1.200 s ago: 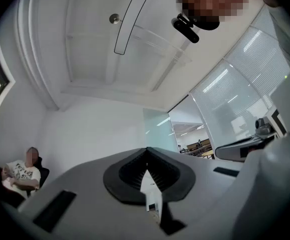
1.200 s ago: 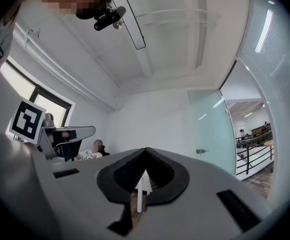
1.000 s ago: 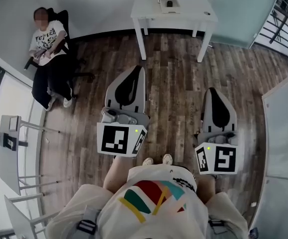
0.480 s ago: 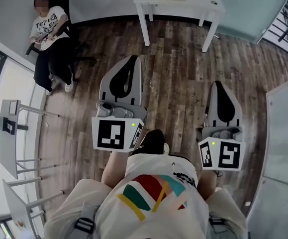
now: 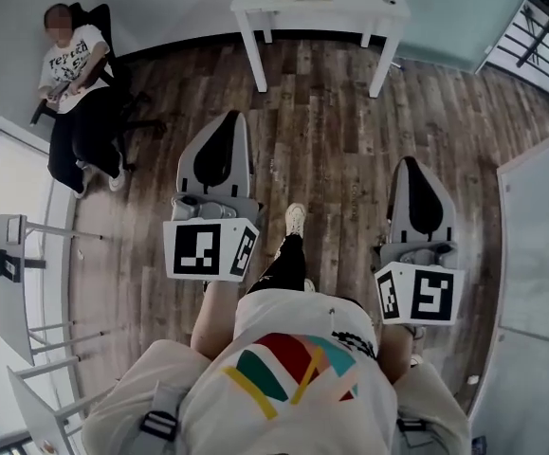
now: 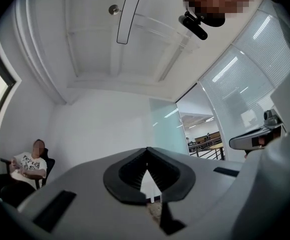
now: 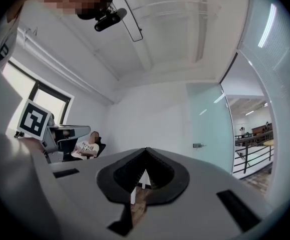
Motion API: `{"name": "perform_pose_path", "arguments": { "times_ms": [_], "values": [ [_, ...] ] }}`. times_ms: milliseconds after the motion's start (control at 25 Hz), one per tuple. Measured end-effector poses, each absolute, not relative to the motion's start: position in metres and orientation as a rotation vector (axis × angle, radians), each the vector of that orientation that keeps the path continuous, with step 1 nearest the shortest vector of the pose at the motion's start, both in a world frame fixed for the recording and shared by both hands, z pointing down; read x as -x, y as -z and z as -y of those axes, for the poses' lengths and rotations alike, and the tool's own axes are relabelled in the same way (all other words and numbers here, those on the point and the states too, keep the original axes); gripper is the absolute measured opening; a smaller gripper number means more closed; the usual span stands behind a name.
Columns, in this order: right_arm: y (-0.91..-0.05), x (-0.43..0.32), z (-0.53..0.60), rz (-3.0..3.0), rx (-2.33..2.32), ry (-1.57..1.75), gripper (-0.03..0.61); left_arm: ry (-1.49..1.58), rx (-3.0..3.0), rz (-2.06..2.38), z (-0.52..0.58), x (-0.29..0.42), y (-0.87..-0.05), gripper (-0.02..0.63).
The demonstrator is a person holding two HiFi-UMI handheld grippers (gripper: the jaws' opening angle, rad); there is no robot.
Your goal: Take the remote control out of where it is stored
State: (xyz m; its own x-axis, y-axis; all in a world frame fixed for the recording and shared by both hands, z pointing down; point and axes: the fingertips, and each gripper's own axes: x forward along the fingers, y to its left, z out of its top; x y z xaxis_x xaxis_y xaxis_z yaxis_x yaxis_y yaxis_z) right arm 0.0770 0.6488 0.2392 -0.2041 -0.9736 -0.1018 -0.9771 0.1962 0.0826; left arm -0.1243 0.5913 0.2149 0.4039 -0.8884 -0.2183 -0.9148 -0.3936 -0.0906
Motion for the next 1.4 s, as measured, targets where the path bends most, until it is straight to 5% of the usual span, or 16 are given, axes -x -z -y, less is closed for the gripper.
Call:
{"name": "perform_pose_path", "arguments": {
  "times_ms": [880,1400],
  "values": [
    [-0.210,-0.036,-0.402,-2.529,1.832,-0.269,0.002,-0.301,2.484,-1.589,-0.347,0.130,-0.203,0.008],
    [-0.236,-0.011,-0.325,-2.608,1.666,0.027,0.002,-0.243,2.591,-1.714,-0.247,0.162,-0.247,0.009]
  ]
}}
